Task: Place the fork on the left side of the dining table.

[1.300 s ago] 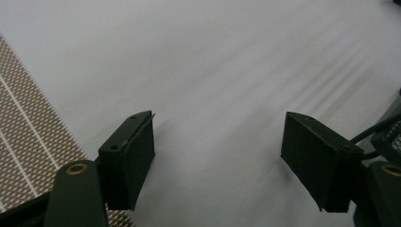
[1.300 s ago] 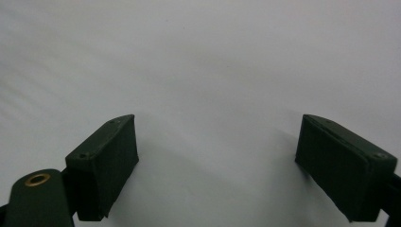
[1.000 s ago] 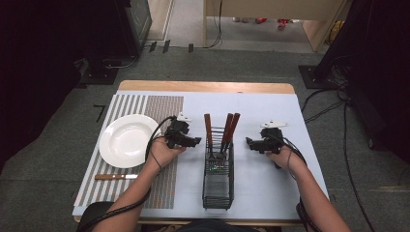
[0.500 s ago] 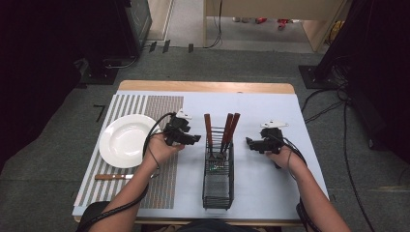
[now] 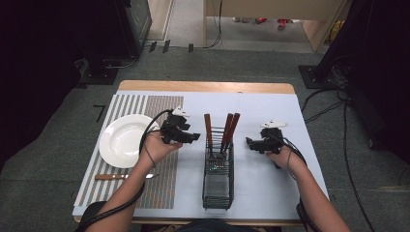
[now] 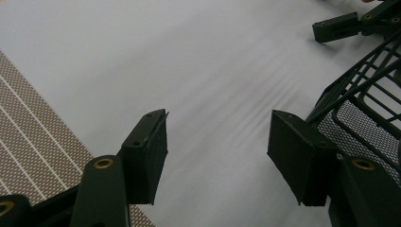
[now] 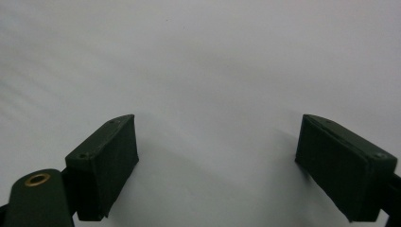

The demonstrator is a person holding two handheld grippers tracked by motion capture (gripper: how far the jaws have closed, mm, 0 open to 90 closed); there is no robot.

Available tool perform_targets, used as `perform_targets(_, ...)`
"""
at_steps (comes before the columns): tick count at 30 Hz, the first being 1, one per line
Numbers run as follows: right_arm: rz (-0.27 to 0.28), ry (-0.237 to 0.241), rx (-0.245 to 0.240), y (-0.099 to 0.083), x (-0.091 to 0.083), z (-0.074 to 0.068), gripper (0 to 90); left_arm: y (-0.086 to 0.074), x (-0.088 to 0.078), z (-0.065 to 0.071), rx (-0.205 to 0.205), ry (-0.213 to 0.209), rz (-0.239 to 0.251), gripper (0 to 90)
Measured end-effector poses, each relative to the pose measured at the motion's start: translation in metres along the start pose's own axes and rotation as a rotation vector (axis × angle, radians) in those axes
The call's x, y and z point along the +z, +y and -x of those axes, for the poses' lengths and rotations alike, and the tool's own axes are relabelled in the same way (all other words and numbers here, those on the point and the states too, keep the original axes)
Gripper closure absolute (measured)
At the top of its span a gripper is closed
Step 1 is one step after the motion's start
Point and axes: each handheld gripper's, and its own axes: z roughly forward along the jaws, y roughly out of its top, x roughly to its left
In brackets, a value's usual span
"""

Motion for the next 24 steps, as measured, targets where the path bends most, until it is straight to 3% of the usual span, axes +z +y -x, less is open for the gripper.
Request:
perform_targets(5, 0.001, 0.0, 0.001, 0.0, 0.0, 0.0, 13.0, 0.004, -0.006, 0.001, -0.008, -0.024, 0.002, 38.3)
perform_targets(24, 0.002, -0.001, 0.001, 0.0, 0.0, 0.0, 13.0, 0.017, -0.029, 0.007, 0.0, -0.036, 0.028, 36.4)
